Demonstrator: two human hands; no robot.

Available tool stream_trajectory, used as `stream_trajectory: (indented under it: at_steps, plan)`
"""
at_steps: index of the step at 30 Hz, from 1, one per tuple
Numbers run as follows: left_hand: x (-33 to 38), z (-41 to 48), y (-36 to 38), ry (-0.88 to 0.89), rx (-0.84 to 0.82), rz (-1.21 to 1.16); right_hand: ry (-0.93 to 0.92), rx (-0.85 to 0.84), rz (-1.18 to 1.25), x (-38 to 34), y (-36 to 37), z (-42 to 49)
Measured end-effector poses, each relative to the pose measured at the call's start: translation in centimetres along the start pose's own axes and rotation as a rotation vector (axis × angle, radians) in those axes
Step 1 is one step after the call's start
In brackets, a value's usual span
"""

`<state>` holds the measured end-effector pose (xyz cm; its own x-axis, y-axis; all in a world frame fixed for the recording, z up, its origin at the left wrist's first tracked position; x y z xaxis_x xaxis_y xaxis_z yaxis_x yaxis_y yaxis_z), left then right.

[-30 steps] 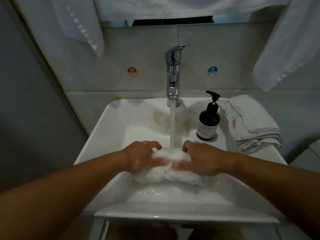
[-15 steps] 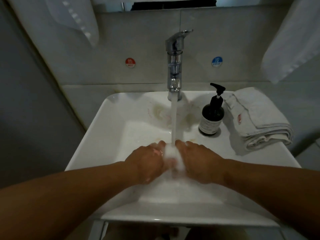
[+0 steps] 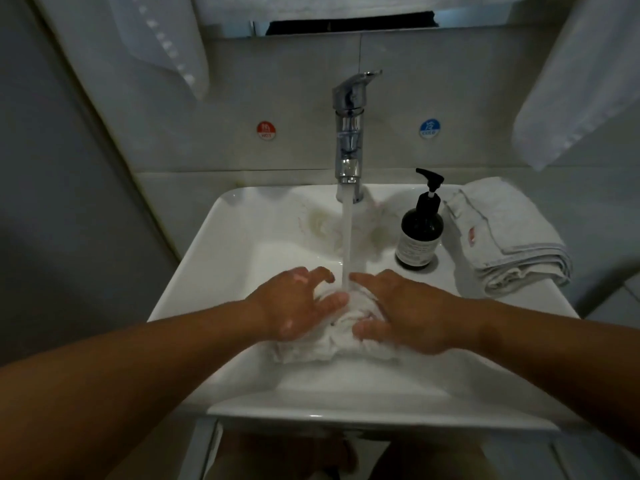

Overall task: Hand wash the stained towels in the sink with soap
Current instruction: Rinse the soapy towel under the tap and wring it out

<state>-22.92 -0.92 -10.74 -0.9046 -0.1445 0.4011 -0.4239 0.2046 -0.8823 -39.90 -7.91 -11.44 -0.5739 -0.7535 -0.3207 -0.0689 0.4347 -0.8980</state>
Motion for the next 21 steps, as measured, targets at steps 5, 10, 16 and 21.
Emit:
stream_trajectory:
  at_steps: [5,10,16,21]
  plan:
    - [0.8,-1.9,3.5,0.076,-0.138,0.229,-0.057,-0.046,-0.112,-1.5,2.2,-0.5]
    - [0.1,0.9,3.5,0.043,-0.077,0.178,0.019,0.088,-0.192,-0.7,1.7,1.9]
    - [0.0,1.6,2.3,0.017,0.064,0.287,0.015,0.187,-0.296,-0.1,0.9,3.1]
    - [0.3,1.0,1.2,0.019,-0.088,0.014,0.021,0.052,0.162,0.4,0.4,2.6]
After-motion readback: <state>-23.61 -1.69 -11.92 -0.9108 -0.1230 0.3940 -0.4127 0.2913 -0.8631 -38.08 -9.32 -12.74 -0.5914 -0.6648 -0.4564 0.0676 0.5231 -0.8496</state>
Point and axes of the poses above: each hand's wrist, its own z-axis towards the middle knuckle, its own y-axis out of the palm, x = y × z, the point moved 5 cm from there along z, towards the middle knuckle, and after that the axes turned 3 degrees about -z, right-handed, at the moved point
